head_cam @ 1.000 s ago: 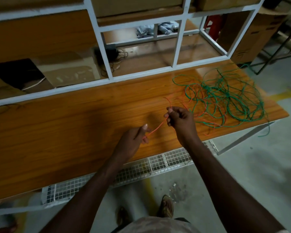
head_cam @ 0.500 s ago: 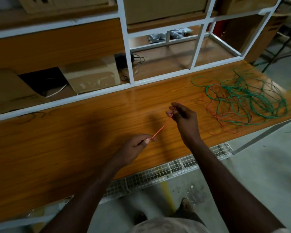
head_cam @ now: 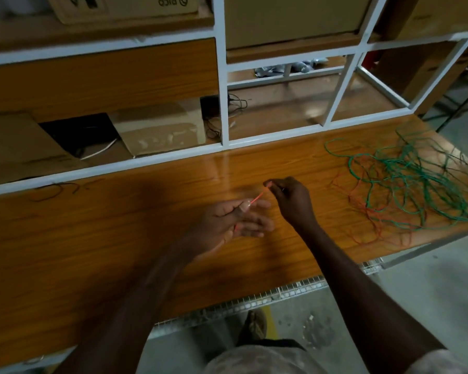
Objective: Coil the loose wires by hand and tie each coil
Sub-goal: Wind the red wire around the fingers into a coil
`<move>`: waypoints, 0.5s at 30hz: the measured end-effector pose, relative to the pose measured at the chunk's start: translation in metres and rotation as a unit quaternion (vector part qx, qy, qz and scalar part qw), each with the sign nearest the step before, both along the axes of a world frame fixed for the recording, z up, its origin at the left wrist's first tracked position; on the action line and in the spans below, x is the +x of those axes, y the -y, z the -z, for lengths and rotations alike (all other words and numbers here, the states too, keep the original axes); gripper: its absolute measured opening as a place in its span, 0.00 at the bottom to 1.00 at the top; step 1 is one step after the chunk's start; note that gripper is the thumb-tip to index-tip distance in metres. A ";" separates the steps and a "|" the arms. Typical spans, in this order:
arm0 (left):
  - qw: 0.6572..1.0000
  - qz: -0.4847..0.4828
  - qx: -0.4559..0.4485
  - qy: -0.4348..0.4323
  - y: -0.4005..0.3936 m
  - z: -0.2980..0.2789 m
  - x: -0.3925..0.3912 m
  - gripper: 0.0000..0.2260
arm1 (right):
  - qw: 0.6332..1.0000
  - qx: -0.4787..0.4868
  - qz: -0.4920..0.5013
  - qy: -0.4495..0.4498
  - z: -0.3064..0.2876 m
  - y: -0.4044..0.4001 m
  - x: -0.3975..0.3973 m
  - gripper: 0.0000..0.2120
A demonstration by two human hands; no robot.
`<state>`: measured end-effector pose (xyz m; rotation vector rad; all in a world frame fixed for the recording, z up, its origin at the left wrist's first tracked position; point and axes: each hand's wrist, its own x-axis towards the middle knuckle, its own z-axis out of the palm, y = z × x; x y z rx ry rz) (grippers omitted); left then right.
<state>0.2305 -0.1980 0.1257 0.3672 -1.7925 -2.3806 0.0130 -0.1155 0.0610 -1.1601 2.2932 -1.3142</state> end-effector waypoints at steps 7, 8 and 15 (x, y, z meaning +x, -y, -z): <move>0.978 -0.147 0.141 -0.050 0.036 -0.013 -0.039 0.21 | 0.981 0.066 -0.162 0.089 0.013 0.029 -0.001 0.15; 0.976 -0.165 0.135 -0.050 0.044 -0.015 -0.042 0.22 | 0.973 0.069 -0.186 0.116 0.014 0.032 0.003 0.12; 0.972 -0.236 0.008 0.020 0.097 -0.016 -0.051 0.20 | 0.961 0.081 -0.255 0.067 -0.002 0.037 0.048 0.19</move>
